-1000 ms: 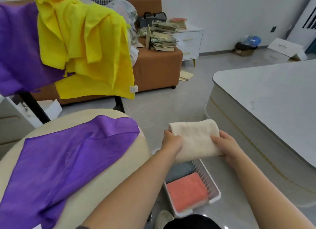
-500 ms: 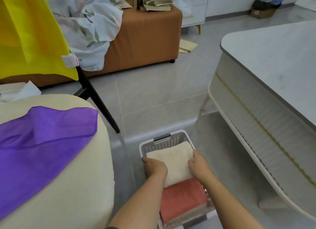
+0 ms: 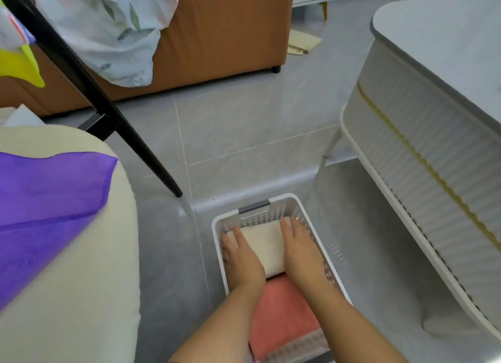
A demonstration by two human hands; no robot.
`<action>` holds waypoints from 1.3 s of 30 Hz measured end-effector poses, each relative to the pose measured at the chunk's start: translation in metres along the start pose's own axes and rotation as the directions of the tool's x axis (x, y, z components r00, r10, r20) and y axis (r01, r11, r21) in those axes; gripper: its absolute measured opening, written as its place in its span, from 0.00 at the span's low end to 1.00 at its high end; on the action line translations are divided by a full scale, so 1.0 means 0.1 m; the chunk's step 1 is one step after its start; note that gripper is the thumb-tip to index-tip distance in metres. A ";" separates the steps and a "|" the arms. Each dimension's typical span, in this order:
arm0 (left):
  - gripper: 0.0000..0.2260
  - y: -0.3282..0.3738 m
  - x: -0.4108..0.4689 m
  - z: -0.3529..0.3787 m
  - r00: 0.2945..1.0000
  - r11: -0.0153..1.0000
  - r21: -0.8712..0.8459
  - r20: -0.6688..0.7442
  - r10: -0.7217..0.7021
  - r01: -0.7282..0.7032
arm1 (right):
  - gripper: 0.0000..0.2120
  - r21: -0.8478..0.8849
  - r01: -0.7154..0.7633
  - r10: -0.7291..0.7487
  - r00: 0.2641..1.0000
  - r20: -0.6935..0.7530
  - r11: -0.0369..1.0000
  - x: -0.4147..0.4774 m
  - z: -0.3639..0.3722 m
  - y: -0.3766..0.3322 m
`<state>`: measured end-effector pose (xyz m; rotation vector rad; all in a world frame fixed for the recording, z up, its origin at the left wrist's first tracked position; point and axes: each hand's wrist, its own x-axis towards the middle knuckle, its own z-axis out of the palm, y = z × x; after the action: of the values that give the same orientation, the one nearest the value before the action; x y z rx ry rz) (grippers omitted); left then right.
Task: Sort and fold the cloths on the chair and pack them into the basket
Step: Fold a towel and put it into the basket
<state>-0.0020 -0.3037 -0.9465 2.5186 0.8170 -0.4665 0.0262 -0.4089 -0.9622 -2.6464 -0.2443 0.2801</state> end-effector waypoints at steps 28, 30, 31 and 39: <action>0.32 -0.26 0.06 0.34 0.959 0.789 0.546 0.169 0.227 -0.283 | 0.36 -0.311 0.326 -0.131 0.848 0.514 0.893 0.14 0.15 0.27; 0.35 -0.29 -0.01 0.35 0.950 0.786 0.533 0.192 0.246 -0.312 | 0.40 -0.355 0.412 -0.171 0.820 0.546 0.839 0.14 0.09 0.31; 0.36 -0.29 -0.04 0.35 0.952 0.790 0.532 0.194 0.237 -0.305 | 0.40 -0.390 0.421 -0.176 0.831 0.527 0.819 0.14 0.09 0.33; 0.32 -0.27 0.04 0.39 0.973 0.755 0.614 0.162 0.167 -0.232 | 0.48 -0.414 0.312 -0.179 0.927 0.329 0.855 0.13 0.31 0.27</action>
<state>-0.0220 -0.3023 -0.9898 3.1152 0.3676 -0.9075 0.0350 -0.4166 -1.0036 -2.9847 -0.8372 0.5730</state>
